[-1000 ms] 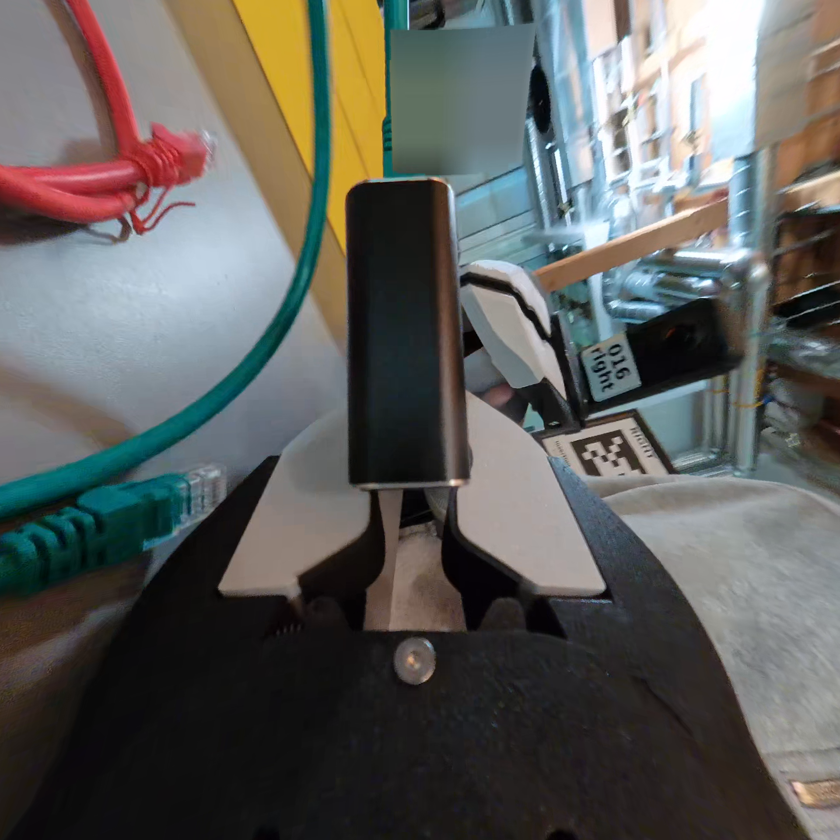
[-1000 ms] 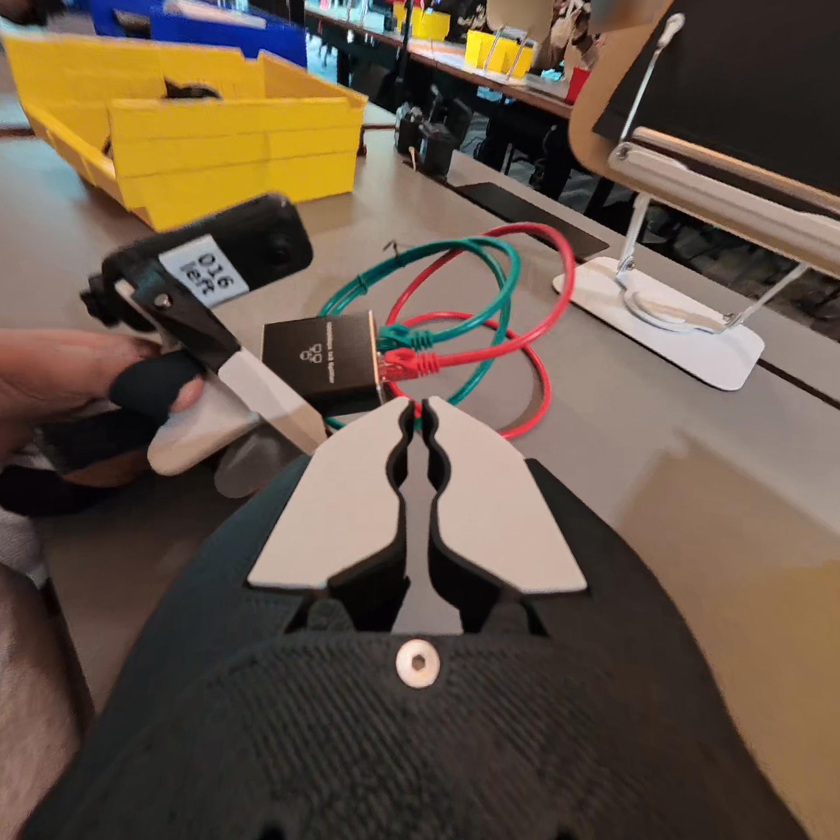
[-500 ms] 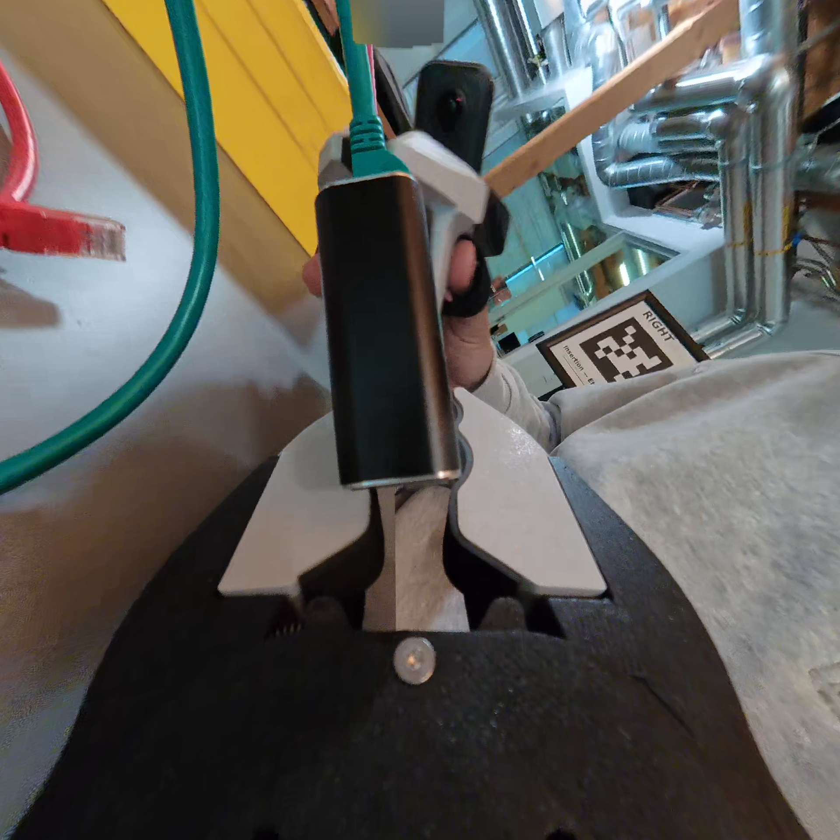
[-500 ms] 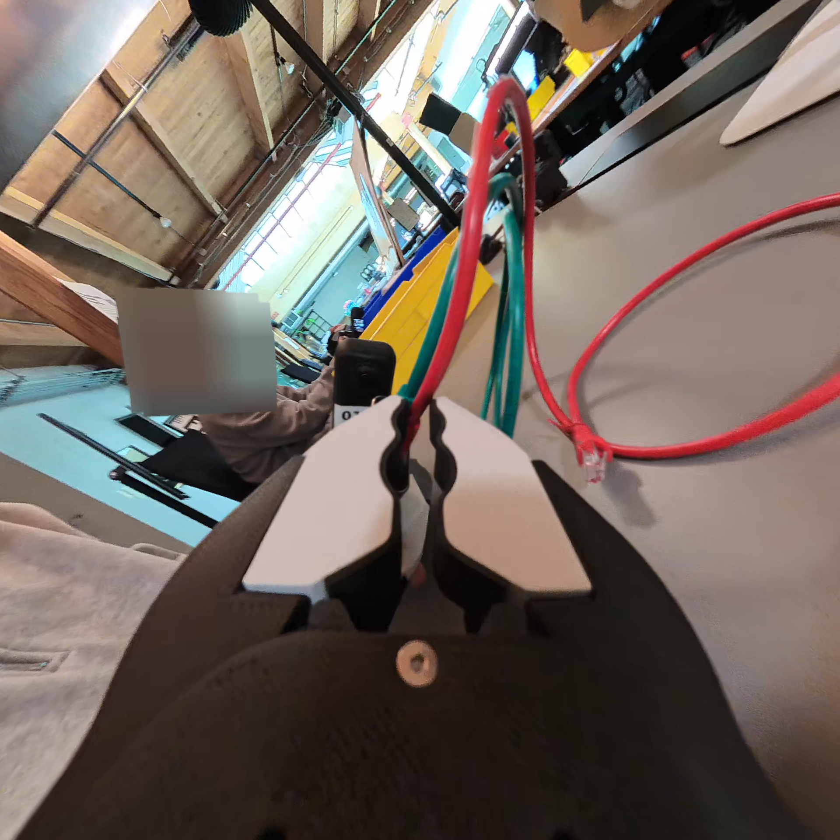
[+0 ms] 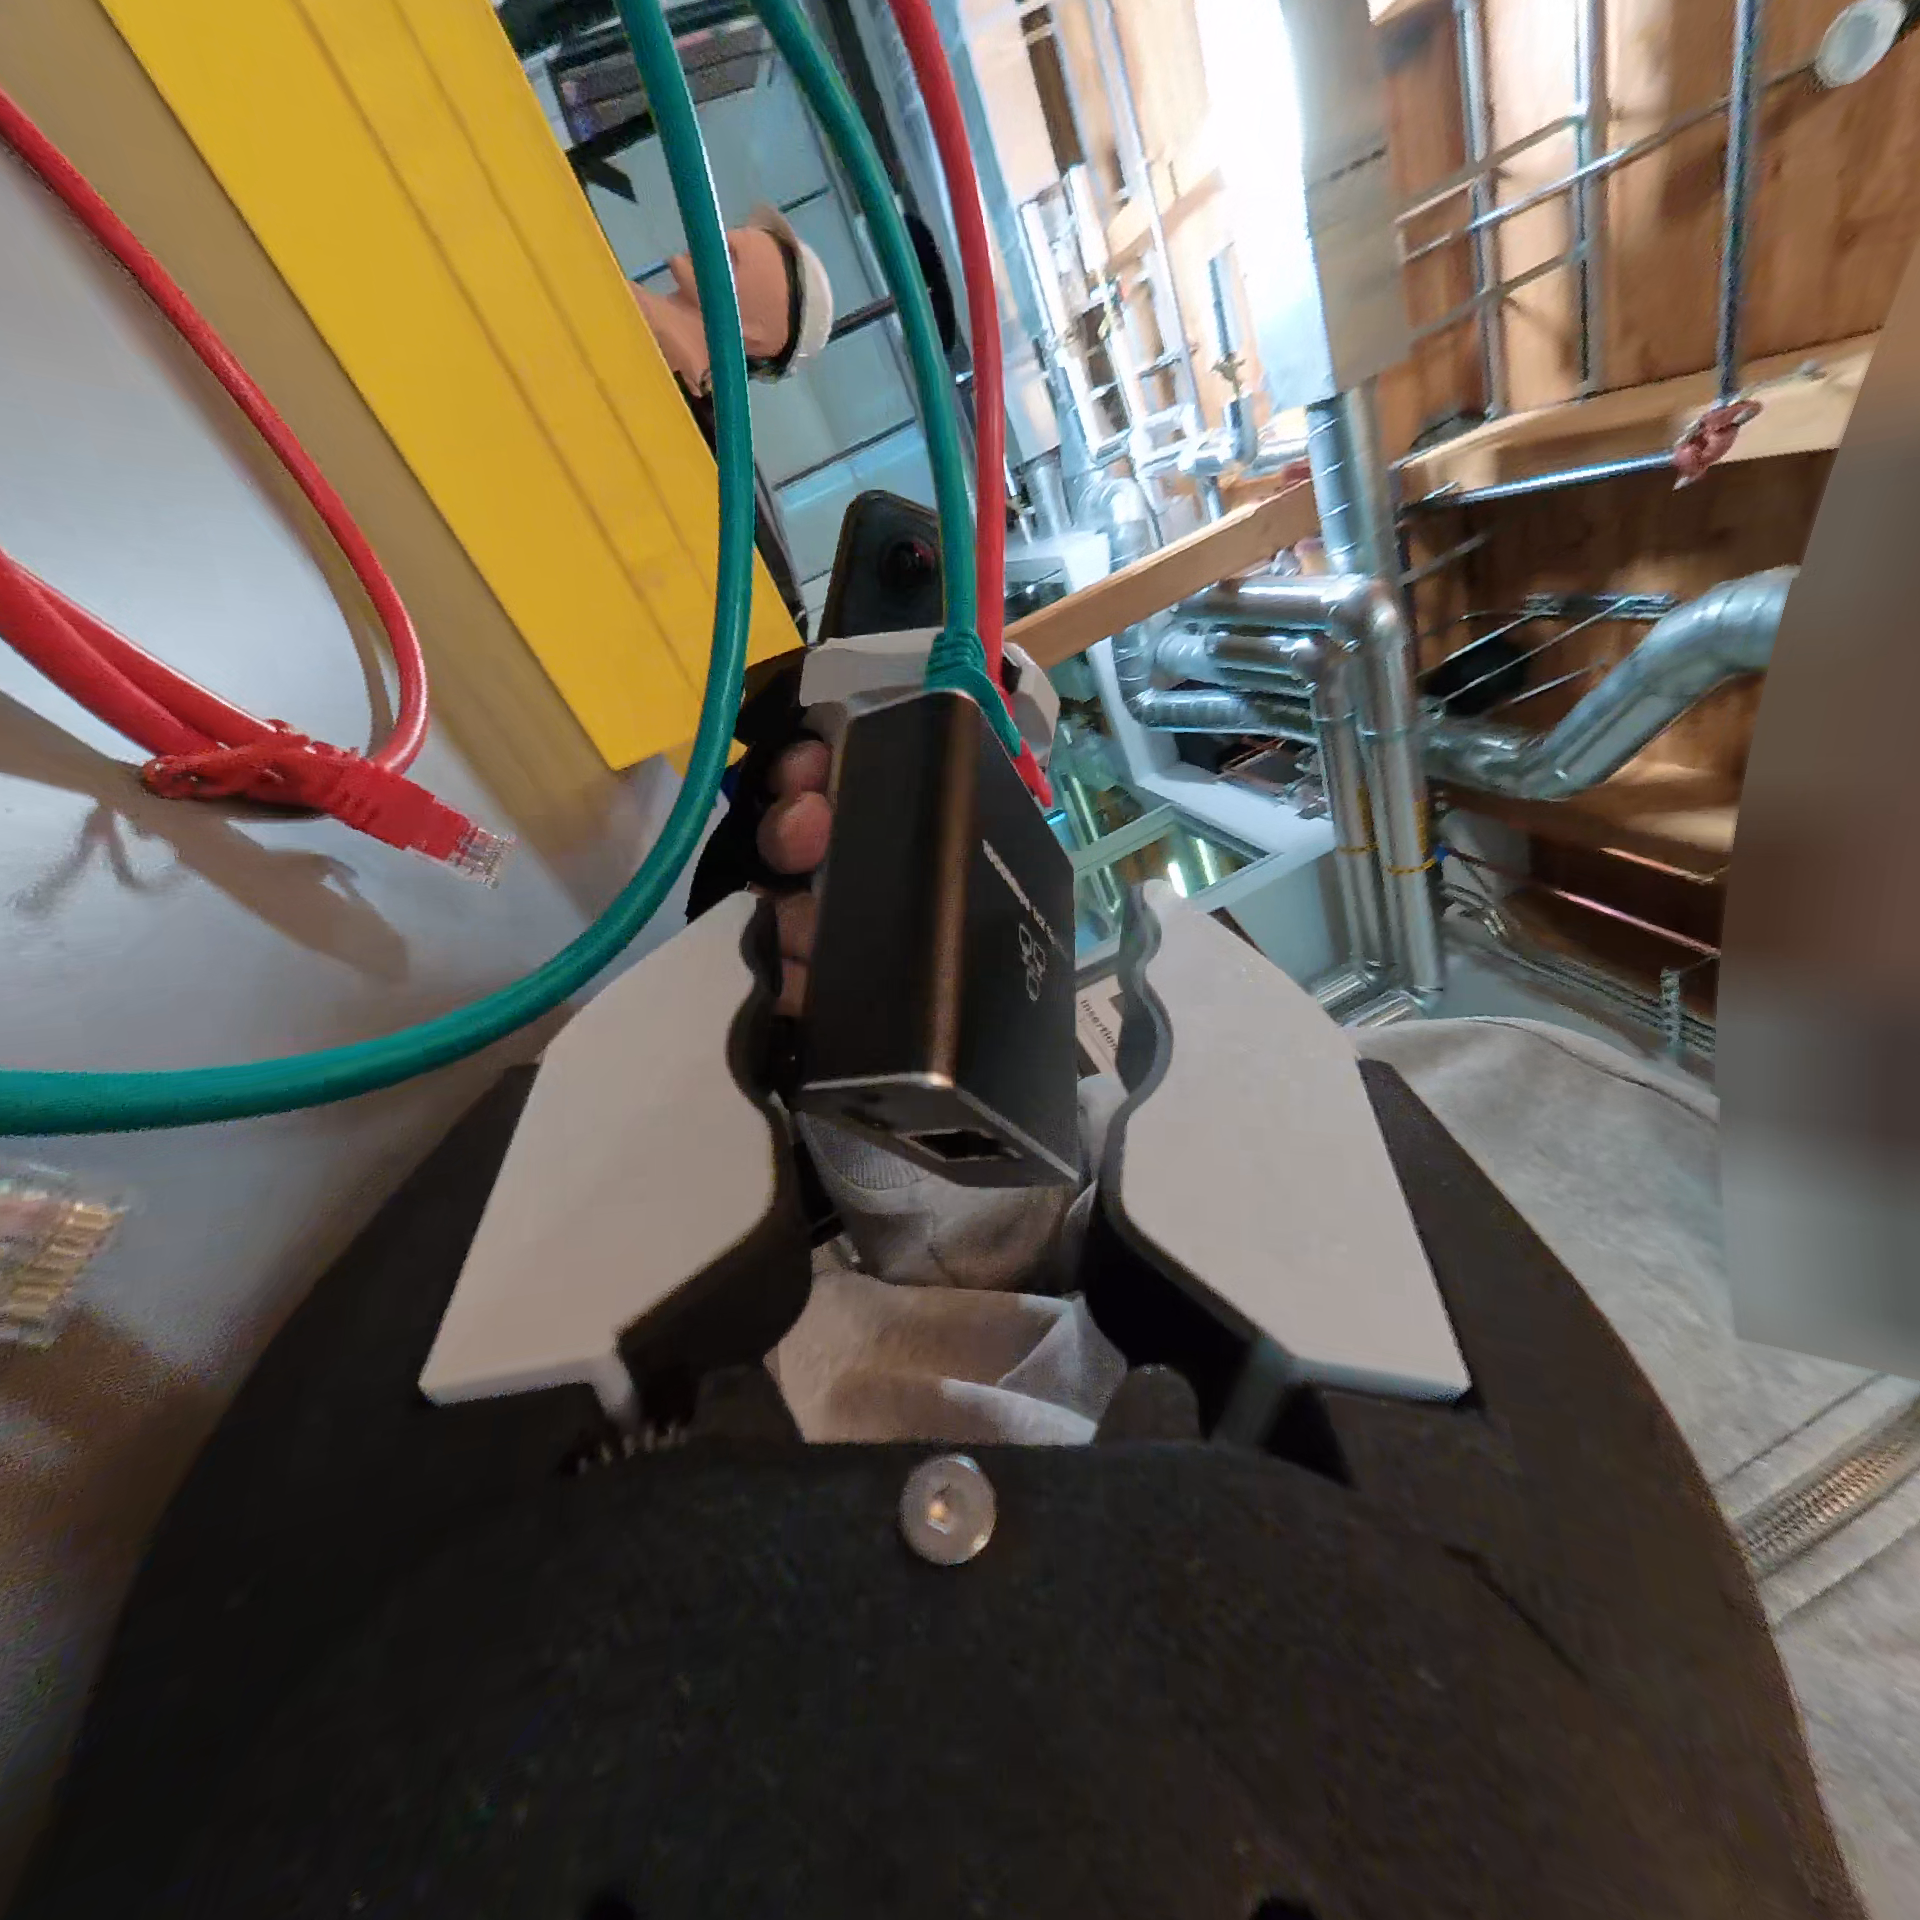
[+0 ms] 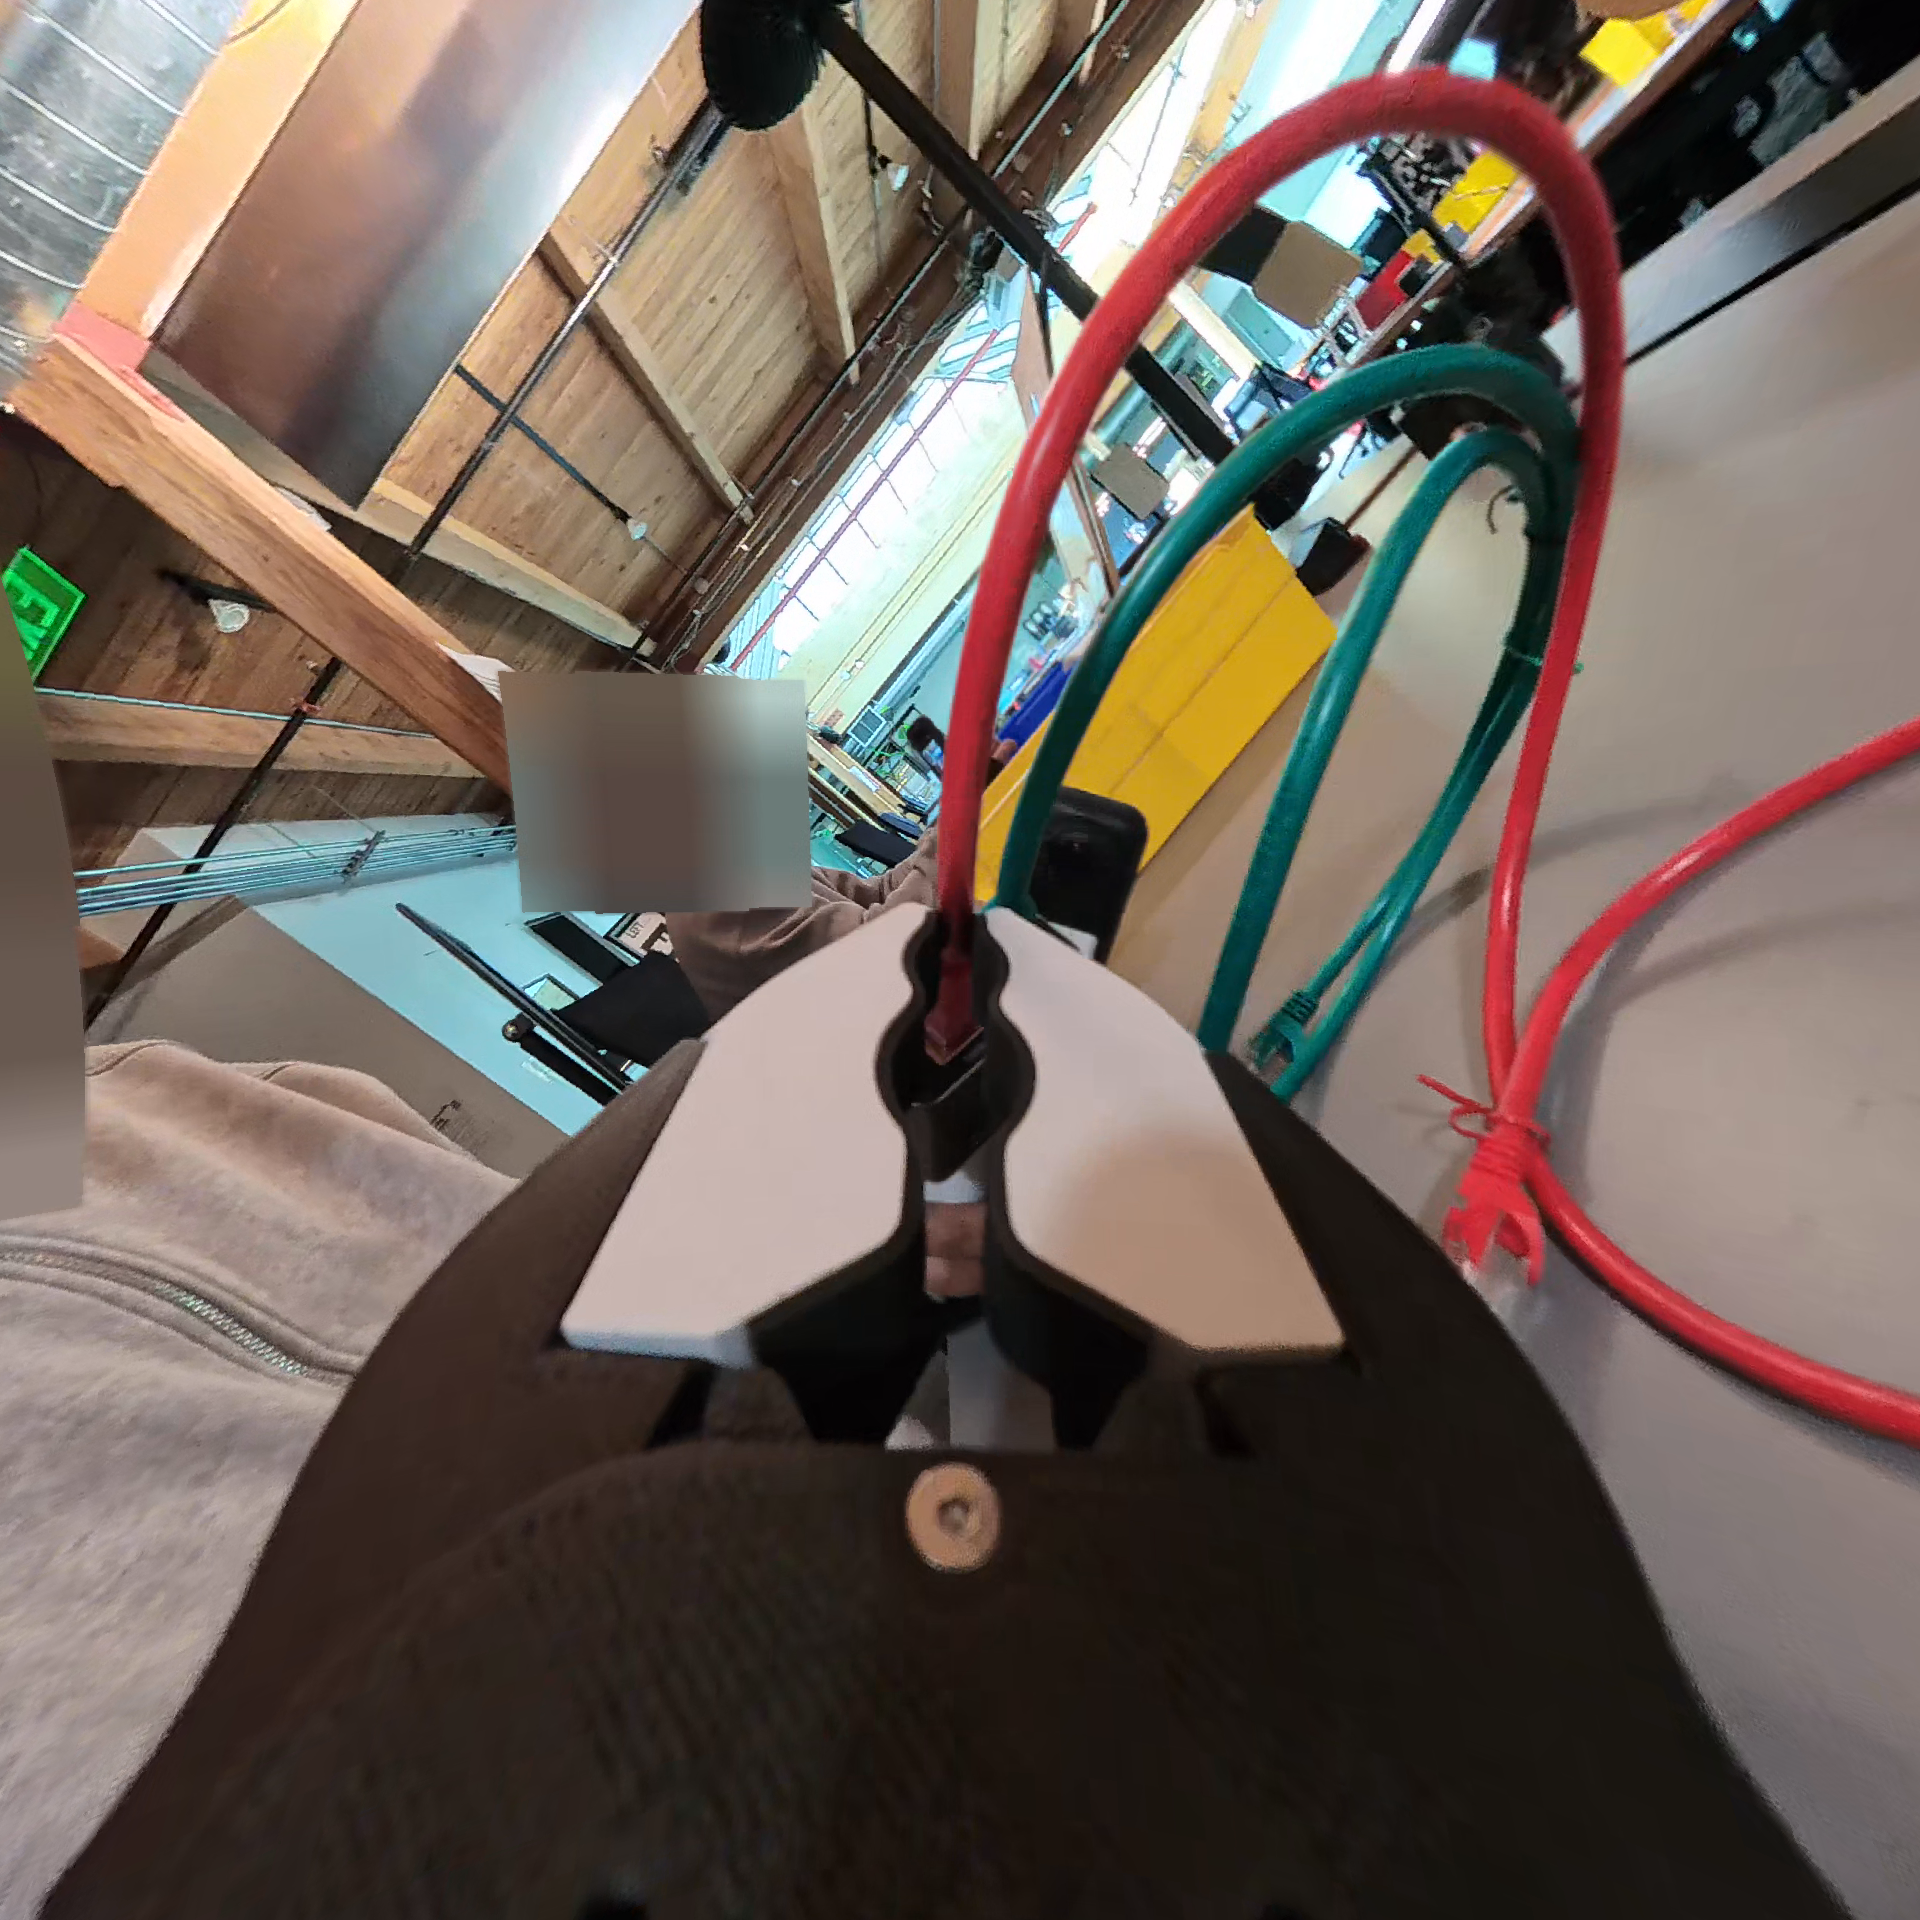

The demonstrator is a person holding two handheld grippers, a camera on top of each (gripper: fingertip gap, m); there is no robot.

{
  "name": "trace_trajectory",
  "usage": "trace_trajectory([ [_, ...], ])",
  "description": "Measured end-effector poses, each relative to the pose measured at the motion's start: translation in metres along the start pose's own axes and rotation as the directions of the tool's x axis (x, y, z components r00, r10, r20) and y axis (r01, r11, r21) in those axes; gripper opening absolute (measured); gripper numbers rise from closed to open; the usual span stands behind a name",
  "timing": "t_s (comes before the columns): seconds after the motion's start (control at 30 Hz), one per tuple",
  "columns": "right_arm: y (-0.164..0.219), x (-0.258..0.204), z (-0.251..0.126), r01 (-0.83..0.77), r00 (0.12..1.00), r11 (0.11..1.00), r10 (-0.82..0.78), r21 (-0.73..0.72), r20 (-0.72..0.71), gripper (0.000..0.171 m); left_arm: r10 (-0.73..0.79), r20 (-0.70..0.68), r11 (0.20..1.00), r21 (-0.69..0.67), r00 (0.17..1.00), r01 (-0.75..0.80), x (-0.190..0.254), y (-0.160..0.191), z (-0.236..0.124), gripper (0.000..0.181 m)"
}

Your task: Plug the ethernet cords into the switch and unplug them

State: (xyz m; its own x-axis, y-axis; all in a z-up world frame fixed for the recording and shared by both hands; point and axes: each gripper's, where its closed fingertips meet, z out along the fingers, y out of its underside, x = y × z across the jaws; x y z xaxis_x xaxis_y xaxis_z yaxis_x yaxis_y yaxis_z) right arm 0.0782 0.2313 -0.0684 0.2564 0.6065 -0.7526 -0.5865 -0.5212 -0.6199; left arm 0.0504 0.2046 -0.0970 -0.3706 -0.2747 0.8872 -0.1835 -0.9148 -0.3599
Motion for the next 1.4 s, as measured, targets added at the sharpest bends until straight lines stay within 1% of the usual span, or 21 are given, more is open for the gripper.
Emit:
trace_trajectory([
  [0.03, -0.001, -0.002, 0.0, 0.006, 1.0, 1.0, -0.006, 0.0, 0.008, 0.005, -0.003, -0.006, 1.0, -0.012, 1.0, 0.003, 0.0, 0.001, 0.0, 0.064],
  [0.07, 0.0, -0.003, 0.0, 0.009, 1.0, 1.0, -0.009, -0.003, 0.014, 0.005, 0.007, -0.003, 0.999, -0.05, 1.0, -0.007, 0.001, 0.006, 0.002, 0.06],
  [0.1, 0.0, -0.004, 0.001, 0.009, 1.0, 1.0, -0.008, -0.003, 0.021, 0.005, 0.033, 0.006, 0.995, -0.096, 0.999, -0.032, 0.001, 0.011, 0.003, 0.05],
  [0.13, -0.001, -0.005, 0.001, 0.003, 0.999, 1.0, -0.003, 0.002, 0.032, 0.005, 0.066, 0.019, 0.99, -0.123, 0.998, -0.063, 0.0, 0.015, 0.005, 0.049],
  [0.2, -0.003, -0.004, -0.001, -0.014, 0.999, 1.0, 0.014, 0.015, 0.034, 0.005, 0.094, 0.009, 0.985, -0.146, 0.996, -0.092, 0.003, 0.018, 0.006, 0.043],
  [0.27, -0.002, 0.002, -0.002, -0.032, 0.999, 0.999, 0.032, 0.012, 0.009, 0.005, 0.075, -0.004, 0.987, -0.139, 0.997, -0.075, 0.005, 0.017, 0.006, 0.033],
  [0.37, 0.0, 0.006, -0.001, -0.039, 0.999, 0.999, 0.039, 0.004, -0.019, 0.005, 0.061, 0.008, 0.987, -0.153, 0.998, -0.059, 0.002, 0.019, 0.005, 0.028],
  [0.57, 0.003, 0.015, -0.002, -0.002, 0.994, 1.0, 0.001, -0.008, -0.105, 0.005, 0.164, 0.097, 0.972, -0.184, 0.982, -0.144, -0.009, 0.021, 0.006, 0.027],
  [0.67, 0.004, 0.019, -0.002, -0.037, 0.992, 0.999, 0.038, 0.011, -0.123, 0.006, 0.168, 0.114, 0.973, -0.18, 0.979, -0.146, -0.012, 0.021, 0.005, 0.026],
  [0.77, 0.008, 0.024, -0.003, -0.093, 0.987, 0.996, 0.092, 0.003, -0.131, 0.006, 0.212, 0.17, 0.964, -0.201, 0.962, -0.177, -0.02, 0.023, 0.005, 0.026],
  [0.87, 0.011, 0.028, -0.003, -0.091, 0.983, 0.996, 0.091, 0.002, -0.16, 0.006, 0.218, 0.197, 0.962, -0.206, 0.956, -0.177, -0.024, 0.023, 0.004, 0.025],
  [1.07, 0.012, 0.03, -0.002, -0.14, 0.978, 0.989, 0.147, 0.052, -0.147, 0.007, 0.244, 0.24, 0.958, -0.21, 0.94, -0.195, -0.029, 0.023, 0.004, 0.024],
  [1.2, 0.013, 0.029, 0.0, -0.129, 0.977, 0.99, 0.137, 0.061, -0.161, 0.007, 0.254, 0.252, 0.958, -0.197, 0.934, -0.207, -0.029, 0.02, 0.003, 0.024],
  [1.4, 0.013, 0.029, 0.0, -0.126, 0.976, 0.984, 0.145, 0.124, -0.164, 0.007, 0.282, 0.265, 0.956, -0.162, 0.922, -0.246, -0.028, 0.013, 0.001, 0.024],
])
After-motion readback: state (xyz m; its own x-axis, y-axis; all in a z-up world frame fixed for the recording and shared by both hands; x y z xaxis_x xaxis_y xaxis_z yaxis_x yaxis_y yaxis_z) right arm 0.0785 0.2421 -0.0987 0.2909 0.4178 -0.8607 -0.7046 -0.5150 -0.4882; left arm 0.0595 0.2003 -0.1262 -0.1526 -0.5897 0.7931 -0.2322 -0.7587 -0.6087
